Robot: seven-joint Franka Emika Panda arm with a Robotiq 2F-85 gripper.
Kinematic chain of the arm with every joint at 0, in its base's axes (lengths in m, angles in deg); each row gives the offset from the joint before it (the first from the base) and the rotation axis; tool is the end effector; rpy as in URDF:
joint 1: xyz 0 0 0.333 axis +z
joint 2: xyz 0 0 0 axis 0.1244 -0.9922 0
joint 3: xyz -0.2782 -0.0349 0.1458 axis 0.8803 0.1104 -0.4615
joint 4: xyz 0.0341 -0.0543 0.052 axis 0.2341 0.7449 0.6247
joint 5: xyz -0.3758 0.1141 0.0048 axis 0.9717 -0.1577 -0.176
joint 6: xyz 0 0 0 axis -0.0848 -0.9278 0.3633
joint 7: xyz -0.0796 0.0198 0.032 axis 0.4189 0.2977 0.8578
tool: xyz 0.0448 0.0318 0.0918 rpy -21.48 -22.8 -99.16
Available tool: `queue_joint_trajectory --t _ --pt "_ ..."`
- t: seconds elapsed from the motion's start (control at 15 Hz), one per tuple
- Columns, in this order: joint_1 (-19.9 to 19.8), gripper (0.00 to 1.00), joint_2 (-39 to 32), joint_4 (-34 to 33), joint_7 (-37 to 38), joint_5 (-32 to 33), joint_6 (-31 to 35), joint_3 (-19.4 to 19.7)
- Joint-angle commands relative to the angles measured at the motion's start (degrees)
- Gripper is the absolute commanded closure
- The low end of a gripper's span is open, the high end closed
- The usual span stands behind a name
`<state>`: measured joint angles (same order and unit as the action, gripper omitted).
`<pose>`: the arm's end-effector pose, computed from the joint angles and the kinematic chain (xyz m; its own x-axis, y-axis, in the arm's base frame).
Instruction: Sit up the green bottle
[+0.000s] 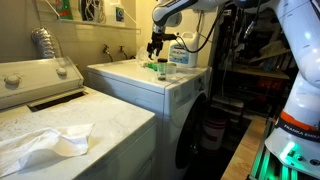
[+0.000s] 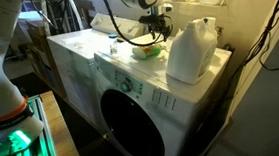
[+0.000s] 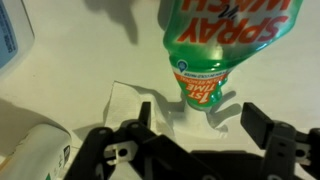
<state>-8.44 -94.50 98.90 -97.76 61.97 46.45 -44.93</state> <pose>0.7432 -0.0157 0.4422 0.9410 0.1924 0.2785 0.1794 -0.9812 0.0716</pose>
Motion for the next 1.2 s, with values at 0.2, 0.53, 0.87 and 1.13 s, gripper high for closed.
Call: queue_joint_trajectory --t 0.2,0.53,0.87,1.13 --pt "-1.3 0.0 -4.1 -5.4 1.2 -3.1 -6.9 -1.0" --pt "-1.2 0.0 -6.9 -8.4 3.5 -4.2 -9.4 -0.8" --pt "-0.5 0.0 -9.3 -11.1 8.7 -3.6 -12.3 0.1" --pt "-0.6 0.0 -10.7 -13.1 8.9 -3.5 -15.2 -0.2"
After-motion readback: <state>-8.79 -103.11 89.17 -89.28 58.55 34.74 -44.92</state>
